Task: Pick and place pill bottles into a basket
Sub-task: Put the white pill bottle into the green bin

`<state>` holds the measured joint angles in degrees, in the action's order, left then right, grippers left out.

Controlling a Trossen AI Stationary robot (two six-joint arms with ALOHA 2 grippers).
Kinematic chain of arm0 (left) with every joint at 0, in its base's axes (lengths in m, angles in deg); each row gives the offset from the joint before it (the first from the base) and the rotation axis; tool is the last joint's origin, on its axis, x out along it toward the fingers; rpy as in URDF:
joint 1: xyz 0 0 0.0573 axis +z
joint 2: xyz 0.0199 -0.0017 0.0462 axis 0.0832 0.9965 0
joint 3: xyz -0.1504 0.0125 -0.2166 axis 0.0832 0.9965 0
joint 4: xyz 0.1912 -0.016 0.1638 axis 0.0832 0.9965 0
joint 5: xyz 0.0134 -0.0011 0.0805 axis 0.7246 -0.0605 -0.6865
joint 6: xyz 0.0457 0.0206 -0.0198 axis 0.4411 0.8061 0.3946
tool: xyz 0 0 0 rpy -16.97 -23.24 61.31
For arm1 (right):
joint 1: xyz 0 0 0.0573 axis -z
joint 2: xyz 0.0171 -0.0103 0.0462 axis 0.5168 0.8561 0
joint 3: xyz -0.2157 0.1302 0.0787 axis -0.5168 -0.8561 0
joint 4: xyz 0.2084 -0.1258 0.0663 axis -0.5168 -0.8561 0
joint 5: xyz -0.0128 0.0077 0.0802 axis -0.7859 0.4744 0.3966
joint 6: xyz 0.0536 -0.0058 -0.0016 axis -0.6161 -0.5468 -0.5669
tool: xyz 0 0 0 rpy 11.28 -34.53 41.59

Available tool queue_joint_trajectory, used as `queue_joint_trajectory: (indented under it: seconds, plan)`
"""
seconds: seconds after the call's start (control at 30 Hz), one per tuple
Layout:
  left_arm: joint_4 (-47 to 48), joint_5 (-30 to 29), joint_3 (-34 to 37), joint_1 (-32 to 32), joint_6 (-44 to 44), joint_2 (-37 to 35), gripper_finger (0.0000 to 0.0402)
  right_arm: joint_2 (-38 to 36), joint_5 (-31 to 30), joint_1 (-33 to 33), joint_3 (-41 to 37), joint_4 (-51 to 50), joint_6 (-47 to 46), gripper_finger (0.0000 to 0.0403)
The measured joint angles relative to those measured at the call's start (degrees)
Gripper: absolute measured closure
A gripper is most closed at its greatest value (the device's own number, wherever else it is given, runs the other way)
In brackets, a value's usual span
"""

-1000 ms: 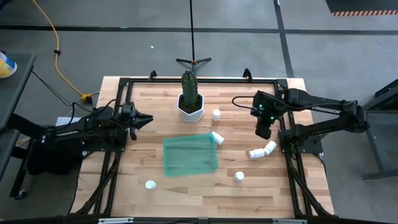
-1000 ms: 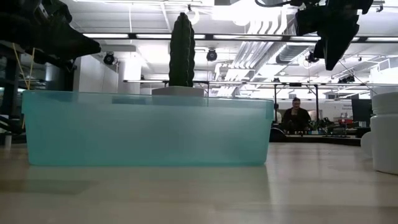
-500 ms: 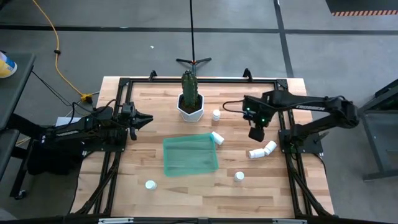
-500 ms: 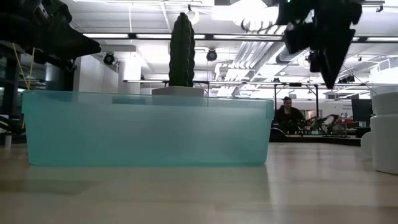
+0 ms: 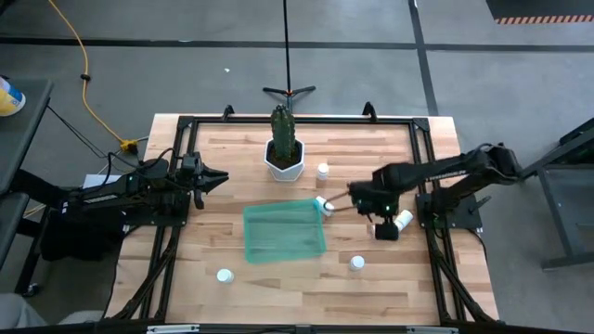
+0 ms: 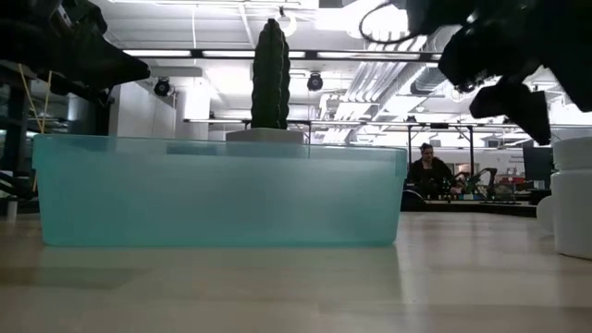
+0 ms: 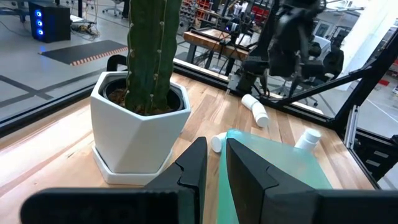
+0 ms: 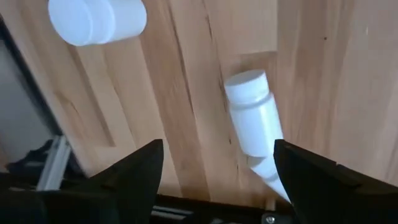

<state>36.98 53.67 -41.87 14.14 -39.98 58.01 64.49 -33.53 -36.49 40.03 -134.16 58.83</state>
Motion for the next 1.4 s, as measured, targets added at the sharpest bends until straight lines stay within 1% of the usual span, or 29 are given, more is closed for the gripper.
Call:
queue_joint_trajectory:
  seconds: [0.23,0.33,0.47,0.7,0.87,1.03,1.27,1.4]
  plan:
    - [0.35,0.00,0.00,-0.02,0.00,0.00,0.0305,-0.08,-9.48,-7.97,0.00,5.98,-8.47,0.0108]
    - [0.61,0.00,0.00,0.00,0.00,0.00,0.0305,-0.08,-11.75,-9.94,0.00,6.79,-11.52,0.0108]
    - [0.98,0.00,0.00,-0.01,0.00,0.00,0.0305,-0.11,-12.01,-12.09,-0.81,7.18,-14.76,0.0108]
    - [1.16,0.00,0.00,-0.01,0.00,0.00,0.0305,-0.12,-11.41,-14.49,-4.75,10.69,-19.05,0.0108]
    - [1.16,0.00,0.00,-0.02,0.00,0.00,0.0305,-0.12,-13.66,-14.50,-5.47,11.03,-19.94,0.0108]
    - [1.16,0.00,0.00,-0.01,0.00,-0.01,0.0305,-0.12,-16.03,-13.97,-5.55,13.02,-18.88,0.0108]
    - [1.29,0.00,0.00,-0.02,0.09,0.00,0.0305,-0.13,-15.09,-12.46,-5.67,13.63,-17.44,0.0108]
    - [2.69,0.02,0.00,-0.01,0.46,-0.02,0.0305,-0.16,-12.27,-11.73,-7.91,15.44,-17.13,0.0108]
